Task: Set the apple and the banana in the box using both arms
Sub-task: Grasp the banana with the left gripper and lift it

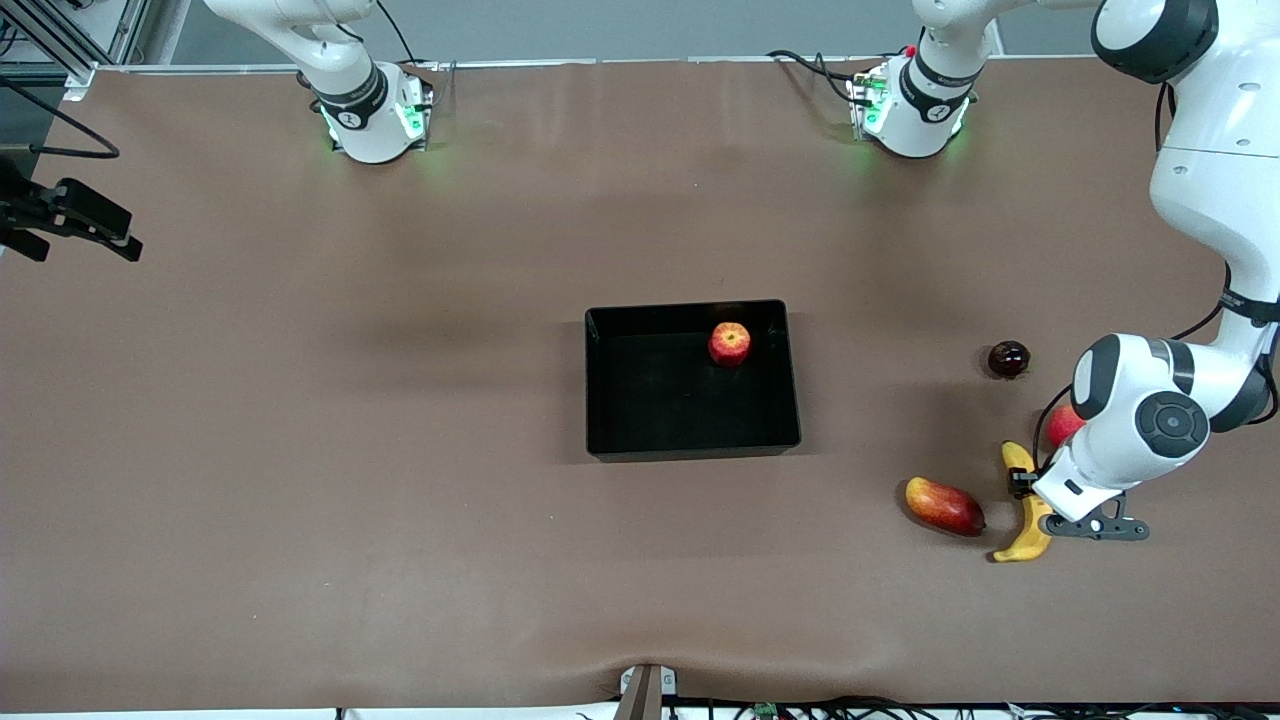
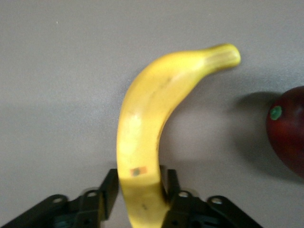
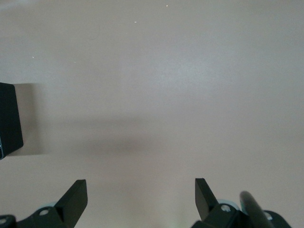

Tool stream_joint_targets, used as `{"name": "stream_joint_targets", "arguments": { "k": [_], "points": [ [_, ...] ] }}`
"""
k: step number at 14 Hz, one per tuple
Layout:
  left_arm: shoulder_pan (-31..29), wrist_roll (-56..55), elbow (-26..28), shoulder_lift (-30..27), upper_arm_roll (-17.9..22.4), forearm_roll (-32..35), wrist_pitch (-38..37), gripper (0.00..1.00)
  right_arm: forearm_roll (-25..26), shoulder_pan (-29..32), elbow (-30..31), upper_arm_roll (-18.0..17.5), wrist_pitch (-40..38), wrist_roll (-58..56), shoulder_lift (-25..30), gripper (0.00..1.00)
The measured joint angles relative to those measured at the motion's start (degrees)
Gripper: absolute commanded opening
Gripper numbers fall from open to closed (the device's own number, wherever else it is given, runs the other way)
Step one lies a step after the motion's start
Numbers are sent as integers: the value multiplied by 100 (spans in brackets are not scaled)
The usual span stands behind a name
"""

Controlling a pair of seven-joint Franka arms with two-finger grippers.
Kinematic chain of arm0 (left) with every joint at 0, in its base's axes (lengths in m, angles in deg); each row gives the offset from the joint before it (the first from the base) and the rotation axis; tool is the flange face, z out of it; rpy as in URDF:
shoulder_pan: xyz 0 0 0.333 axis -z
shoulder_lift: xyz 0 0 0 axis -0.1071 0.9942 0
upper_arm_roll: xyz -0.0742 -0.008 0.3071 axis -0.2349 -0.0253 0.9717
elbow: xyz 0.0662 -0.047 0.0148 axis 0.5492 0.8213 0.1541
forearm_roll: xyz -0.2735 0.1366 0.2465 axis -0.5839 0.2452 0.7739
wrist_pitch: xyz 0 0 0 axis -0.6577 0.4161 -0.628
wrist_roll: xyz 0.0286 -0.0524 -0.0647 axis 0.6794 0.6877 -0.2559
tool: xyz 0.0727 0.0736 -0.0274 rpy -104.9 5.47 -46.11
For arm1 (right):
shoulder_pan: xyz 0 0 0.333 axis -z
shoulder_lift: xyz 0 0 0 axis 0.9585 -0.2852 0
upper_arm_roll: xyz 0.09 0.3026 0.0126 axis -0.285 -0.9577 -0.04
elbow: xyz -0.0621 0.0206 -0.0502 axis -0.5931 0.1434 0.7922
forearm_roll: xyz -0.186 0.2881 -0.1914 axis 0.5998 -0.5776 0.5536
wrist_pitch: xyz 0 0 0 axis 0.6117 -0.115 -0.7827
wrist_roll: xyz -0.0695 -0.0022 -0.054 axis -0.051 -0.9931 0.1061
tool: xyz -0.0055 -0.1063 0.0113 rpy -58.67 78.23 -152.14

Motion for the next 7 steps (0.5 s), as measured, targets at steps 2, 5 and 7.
{"name": "stream_joint_targets", "arguments": {
  "k": [2, 5, 7],
  "points": [
    [1, 118, -51, -5, -11, 18, 0, 0, 1, 0, -5, 0, 0, 0, 0, 100],
    [-7, 210, -122, -142, -194, 19, -264, 0, 2, 0, -6, -1, 0, 0, 0, 100],
    [0, 209, -202, -424, -506, 19, -774, 0, 2, 0, -7, -1, 3, 0, 0, 100]
  ]
}}
